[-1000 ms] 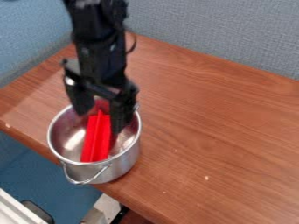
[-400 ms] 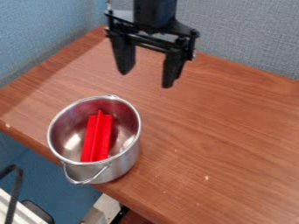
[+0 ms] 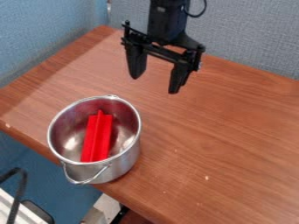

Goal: Put the red object in the metal pot

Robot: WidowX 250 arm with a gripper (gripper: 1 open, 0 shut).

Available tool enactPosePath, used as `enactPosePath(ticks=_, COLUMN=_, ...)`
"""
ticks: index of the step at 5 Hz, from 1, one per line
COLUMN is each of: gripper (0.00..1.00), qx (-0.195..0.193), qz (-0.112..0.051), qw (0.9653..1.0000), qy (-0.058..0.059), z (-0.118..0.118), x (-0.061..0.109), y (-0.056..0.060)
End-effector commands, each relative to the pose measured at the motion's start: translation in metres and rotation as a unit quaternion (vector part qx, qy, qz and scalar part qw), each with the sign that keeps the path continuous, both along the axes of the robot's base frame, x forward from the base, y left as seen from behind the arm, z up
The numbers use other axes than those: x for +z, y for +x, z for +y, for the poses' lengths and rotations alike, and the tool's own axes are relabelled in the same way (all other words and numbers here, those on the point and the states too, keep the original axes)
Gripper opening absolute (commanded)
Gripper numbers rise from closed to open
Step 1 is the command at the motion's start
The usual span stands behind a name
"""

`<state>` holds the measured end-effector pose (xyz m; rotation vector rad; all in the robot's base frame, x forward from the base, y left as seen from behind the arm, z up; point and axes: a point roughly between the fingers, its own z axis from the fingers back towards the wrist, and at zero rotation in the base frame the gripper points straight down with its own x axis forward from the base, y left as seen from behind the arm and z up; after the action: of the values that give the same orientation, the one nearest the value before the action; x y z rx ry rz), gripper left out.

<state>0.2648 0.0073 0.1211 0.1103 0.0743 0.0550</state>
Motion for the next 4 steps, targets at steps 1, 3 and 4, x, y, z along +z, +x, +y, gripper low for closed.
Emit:
enactPosePath(ticks=1, gripper=1.0, qx=-0.029, qz=-0.003, qw=0.9994, qy=0.018, z=0.0, x=0.001, y=-0.007)
enactPosePath(ticks=3, gripper=1.0, qx=-0.014, qz=-0.008, qw=0.9997, qy=0.016, z=-0.001, x=-0.002, y=0.001)
enactPosePath(ticks=4, gripper=1.0, qx=-0.002, qz=-0.005, qw=0.9998, qy=0.016, z=0.008, x=0.007, y=0.002)
